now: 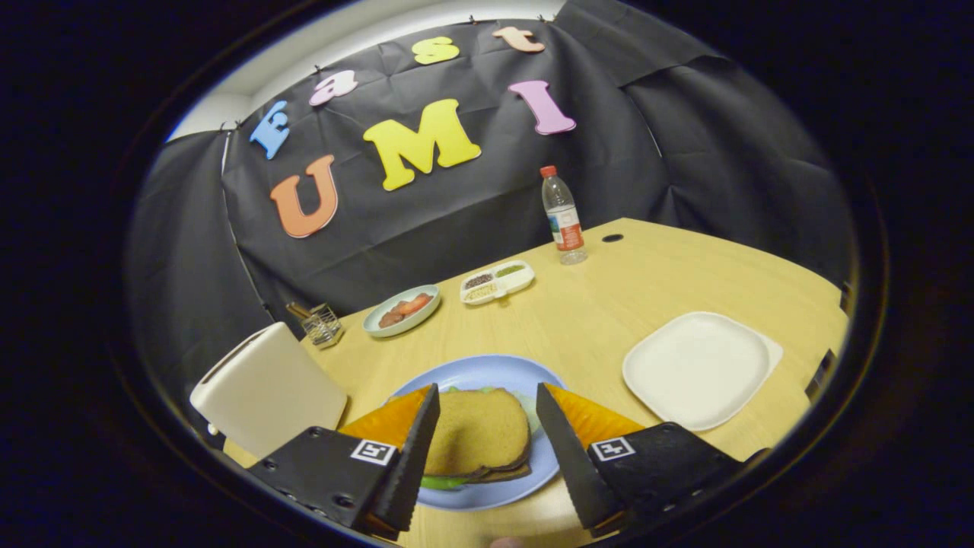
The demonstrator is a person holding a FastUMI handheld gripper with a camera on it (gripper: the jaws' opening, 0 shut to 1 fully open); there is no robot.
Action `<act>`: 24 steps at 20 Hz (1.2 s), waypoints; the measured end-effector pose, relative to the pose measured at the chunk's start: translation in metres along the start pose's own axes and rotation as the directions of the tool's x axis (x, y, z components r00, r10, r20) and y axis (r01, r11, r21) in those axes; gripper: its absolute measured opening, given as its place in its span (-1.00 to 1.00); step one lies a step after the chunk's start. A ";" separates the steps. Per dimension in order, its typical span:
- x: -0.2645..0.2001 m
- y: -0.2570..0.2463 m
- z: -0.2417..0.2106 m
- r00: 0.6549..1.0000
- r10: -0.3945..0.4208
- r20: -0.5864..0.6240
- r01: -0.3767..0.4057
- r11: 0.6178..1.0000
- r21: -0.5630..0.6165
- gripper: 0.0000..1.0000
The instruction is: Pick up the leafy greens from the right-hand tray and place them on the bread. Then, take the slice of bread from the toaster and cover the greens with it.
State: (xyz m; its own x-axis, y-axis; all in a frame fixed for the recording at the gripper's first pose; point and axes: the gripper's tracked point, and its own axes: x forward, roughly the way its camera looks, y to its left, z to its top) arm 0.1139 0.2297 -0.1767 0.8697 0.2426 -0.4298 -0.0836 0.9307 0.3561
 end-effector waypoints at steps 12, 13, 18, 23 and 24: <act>-0.111 0.030 0.118 0.919 0.004 0.393 0.122 0.948 -0.295 0.91; -0.119 0.038 0.118 0.919 0.019 0.394 0.110 0.947 -0.302 0.91; -0.163 0.054 0.116 0.901 0.071 0.428 0.084 0.939 -0.332 0.89; -0.183 0.049 0.103 0.901 0.081 0.427 0.076 0.937 -0.340 0.87; -0.184 0.050 0.105 0.897 0.084 0.435 0.084 0.932 -0.352 0.87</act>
State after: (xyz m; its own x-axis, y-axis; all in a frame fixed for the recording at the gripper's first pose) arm 0.0003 0.2024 0.0071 0.9843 0.1763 0.0054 -0.1763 0.9843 0.0045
